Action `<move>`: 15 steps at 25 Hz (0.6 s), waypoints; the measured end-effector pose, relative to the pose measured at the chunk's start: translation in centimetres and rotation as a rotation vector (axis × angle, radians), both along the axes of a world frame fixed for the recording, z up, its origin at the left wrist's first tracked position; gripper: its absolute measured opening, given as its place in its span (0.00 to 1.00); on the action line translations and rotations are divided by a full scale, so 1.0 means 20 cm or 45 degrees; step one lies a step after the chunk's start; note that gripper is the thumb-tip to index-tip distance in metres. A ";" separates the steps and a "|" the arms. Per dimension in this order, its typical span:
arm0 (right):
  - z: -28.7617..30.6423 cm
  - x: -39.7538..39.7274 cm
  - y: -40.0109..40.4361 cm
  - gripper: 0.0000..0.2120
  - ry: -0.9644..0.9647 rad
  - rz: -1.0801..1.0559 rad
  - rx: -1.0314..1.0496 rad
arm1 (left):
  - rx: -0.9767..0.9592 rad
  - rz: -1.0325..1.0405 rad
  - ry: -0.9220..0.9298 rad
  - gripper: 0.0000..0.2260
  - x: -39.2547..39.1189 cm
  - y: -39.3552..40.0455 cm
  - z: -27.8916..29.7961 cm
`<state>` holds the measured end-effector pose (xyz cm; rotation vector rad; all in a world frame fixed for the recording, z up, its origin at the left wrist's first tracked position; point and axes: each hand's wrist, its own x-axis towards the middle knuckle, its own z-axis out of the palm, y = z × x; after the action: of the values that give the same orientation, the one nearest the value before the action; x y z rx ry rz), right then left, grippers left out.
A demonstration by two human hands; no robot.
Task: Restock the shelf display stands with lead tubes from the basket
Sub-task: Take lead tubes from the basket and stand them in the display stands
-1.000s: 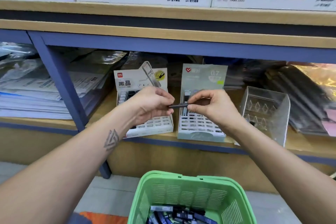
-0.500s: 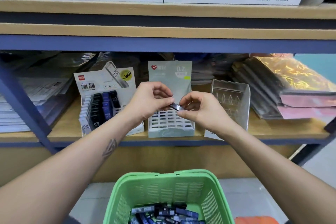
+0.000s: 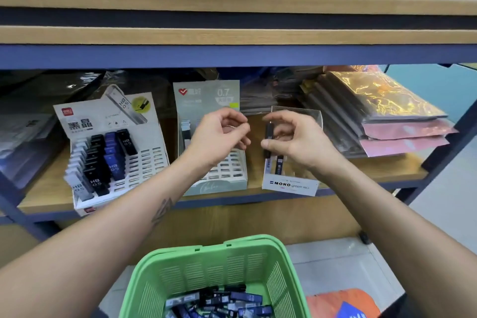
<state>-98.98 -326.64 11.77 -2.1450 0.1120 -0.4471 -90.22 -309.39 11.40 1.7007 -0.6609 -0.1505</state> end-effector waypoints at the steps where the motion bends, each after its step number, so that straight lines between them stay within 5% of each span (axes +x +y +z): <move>1: 0.01 -0.01 -0.03 0.19 -0.022 -0.035 0.000 | 0.042 -0.005 -0.012 0.04 0.00 -0.01 -0.01; 5: 0.00 -0.03 -0.09 0.10 -0.034 -0.119 0.254 | 0.176 -0.103 0.005 0.05 -0.01 -0.07 -0.06; 8: -0.04 -0.04 -0.11 0.08 -0.037 -0.104 0.389 | 0.161 -0.249 0.266 0.06 -0.05 -0.11 -0.08; 15: -0.09 -0.05 -0.15 0.08 0.005 -0.085 0.431 | 0.008 -0.287 0.572 0.03 -0.06 -0.15 -0.16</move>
<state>-99.89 -329.71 10.06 -1.8137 0.2443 -0.4297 -91.35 -312.37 8.17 1.5234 -0.5092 -0.6730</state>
